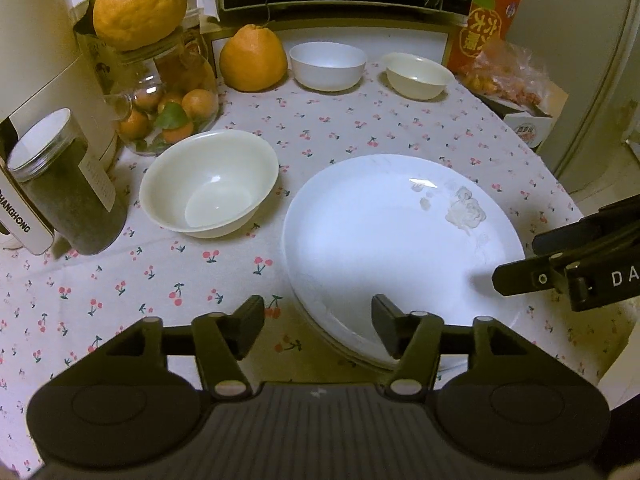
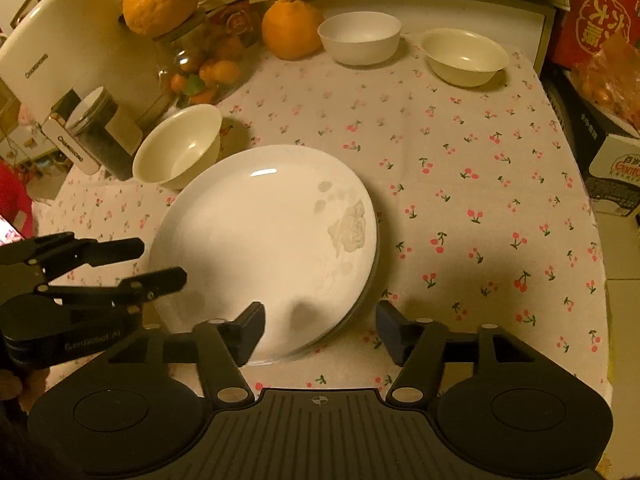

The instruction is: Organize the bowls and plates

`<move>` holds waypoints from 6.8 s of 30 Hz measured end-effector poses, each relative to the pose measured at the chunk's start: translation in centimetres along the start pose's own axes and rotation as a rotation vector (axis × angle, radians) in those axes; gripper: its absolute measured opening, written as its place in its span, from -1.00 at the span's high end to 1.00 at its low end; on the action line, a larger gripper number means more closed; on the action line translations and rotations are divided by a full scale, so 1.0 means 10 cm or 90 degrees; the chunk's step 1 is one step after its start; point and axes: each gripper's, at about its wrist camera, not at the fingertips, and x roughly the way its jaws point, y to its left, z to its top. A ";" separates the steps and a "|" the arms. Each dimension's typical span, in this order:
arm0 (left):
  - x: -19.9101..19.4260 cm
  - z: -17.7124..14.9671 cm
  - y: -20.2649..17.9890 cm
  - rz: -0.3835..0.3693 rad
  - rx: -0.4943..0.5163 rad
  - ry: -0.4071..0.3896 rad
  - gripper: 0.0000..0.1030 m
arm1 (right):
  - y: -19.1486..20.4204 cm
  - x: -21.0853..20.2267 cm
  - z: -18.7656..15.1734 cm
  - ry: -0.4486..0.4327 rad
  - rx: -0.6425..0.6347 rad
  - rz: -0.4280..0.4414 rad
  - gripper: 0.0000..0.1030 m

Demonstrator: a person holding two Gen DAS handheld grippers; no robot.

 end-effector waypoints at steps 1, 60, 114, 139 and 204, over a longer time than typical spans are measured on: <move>0.00 0.01 0.00 -0.001 -0.001 0.000 -0.14 | -0.01 -0.01 0.01 -0.002 0.004 0.001 -0.30; 1.31 2.03 0.37 -0.051 -0.188 -0.143 0.25 | -1.30 1.38 1.79 -0.197 0.570 0.222 -0.38; 0.96 1.52 0.41 -0.096 -0.228 -0.073 0.77 | -0.91 0.80 1.54 -0.144 0.428 0.163 0.52; 1.07 1.24 0.32 -0.103 -0.218 -0.008 0.76 | -1.04 1.00 1.16 -0.097 0.461 0.162 0.52; 1.83 2.53 -0.52 -0.142 -0.123 -0.019 0.18 | -2.41 1.18 1.49 -0.264 0.600 0.219 0.08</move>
